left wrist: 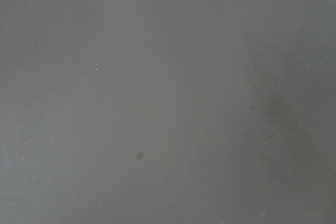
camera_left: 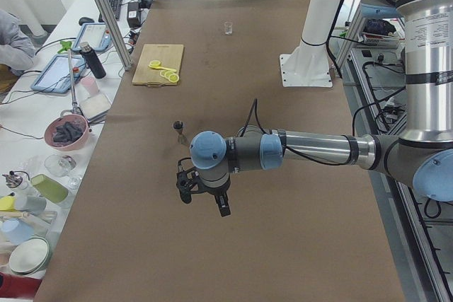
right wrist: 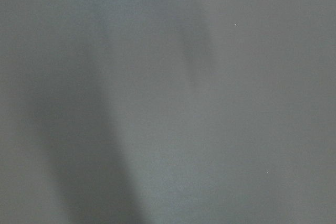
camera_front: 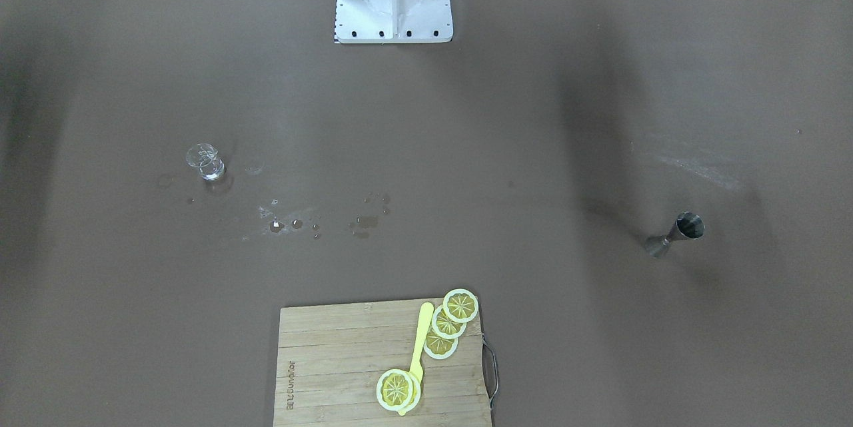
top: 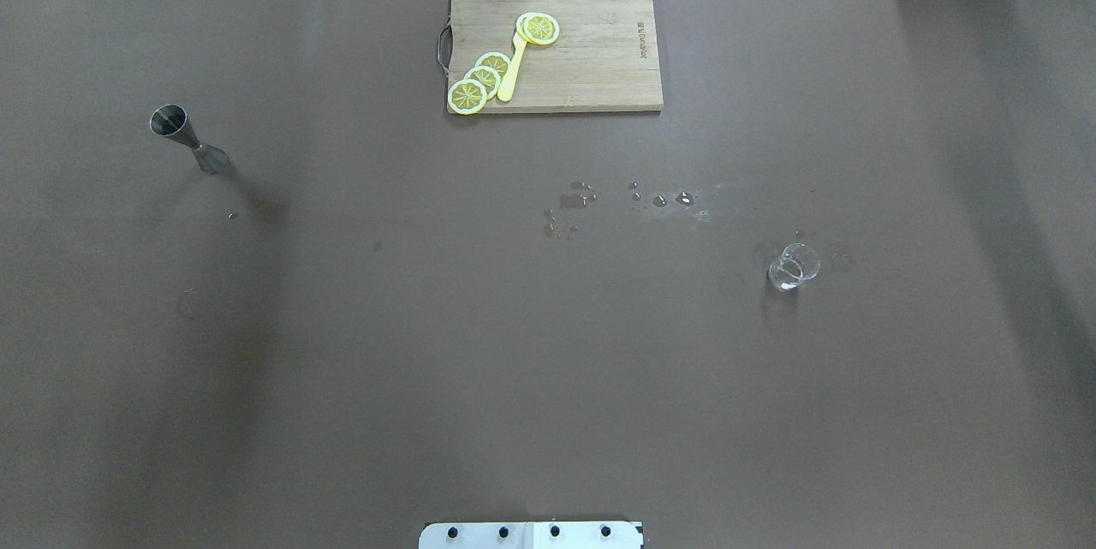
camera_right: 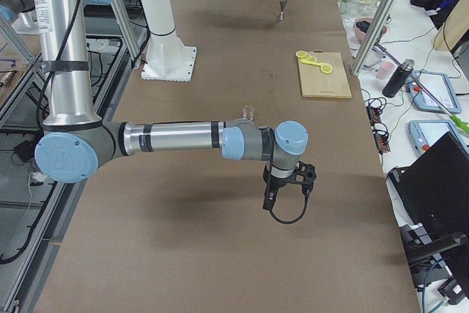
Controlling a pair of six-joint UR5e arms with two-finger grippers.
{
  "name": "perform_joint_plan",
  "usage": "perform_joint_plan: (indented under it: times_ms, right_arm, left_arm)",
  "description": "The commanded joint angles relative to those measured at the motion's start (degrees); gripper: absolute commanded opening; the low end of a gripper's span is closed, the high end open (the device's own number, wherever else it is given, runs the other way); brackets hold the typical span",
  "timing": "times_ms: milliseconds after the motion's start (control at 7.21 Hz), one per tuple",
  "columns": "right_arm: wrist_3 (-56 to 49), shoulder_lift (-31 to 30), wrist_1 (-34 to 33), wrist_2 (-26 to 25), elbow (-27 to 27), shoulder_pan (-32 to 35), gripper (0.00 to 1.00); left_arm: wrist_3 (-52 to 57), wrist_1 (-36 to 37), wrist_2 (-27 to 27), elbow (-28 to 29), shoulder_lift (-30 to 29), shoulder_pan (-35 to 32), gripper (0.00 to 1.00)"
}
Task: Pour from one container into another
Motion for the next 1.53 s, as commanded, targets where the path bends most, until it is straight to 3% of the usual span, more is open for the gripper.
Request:
perform_joint_plan:
  times_ms: [0,1387]
  right_arm:
    - [0.00,0.01,-0.01,-0.08,-0.12,-0.01,1.00]
    - [0.00,-0.08,0.08,0.00,-0.21,-0.01,1.00]
  left_arm:
    - [8.99,0.19,0.85,-0.41,0.94,-1.64,0.98]
    - [9.00,0.27,1.38,-0.93,2.17,-1.65,0.98]
